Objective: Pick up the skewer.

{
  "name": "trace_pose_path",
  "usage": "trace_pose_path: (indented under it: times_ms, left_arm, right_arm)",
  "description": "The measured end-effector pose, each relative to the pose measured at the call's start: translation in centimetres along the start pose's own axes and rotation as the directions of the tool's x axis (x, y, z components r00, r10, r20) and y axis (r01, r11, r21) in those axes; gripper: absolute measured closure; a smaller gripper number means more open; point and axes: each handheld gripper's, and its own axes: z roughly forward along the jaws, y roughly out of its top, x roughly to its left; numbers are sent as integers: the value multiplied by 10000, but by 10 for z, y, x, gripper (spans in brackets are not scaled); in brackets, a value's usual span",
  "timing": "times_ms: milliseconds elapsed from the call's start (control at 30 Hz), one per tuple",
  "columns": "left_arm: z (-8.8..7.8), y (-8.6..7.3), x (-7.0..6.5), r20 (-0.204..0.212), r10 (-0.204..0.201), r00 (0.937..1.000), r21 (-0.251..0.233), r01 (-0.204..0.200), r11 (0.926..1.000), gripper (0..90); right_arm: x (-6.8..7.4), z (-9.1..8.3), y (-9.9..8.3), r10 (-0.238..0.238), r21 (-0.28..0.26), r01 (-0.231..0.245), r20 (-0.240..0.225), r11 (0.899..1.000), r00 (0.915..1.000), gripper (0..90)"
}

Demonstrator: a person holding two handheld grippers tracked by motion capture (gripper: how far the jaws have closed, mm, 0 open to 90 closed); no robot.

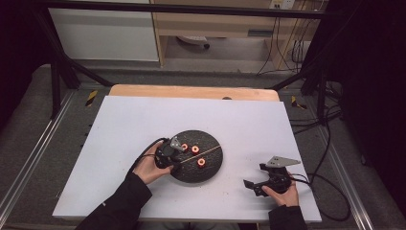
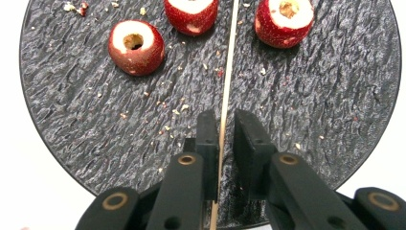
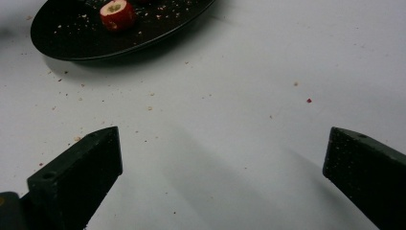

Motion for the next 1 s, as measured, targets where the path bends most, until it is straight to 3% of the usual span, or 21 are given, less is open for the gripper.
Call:
trace_pose_path:
  times_ms: [267, 633, 1000]
  left_arm:
    - [0, 1, -1, -95, 64, 9999, 85, -64, 9999, 867]
    - [-1, 0, -2, -89, 124, 9999, 81, -123, 9999, 878]
    - [-14, -6, -6, -162, -2, 9999, -512, -6, 9987, 882]
  right_arm:
    - [0, 0, 0, 29, 32, -29, -7, 10000, 10000, 6]
    - [0, 0, 0, 61, 29, -60, -34, 10000, 10000, 6]
    - [1, 0, 0, 70, 28, -70, -20, 10000, 10000, 6]
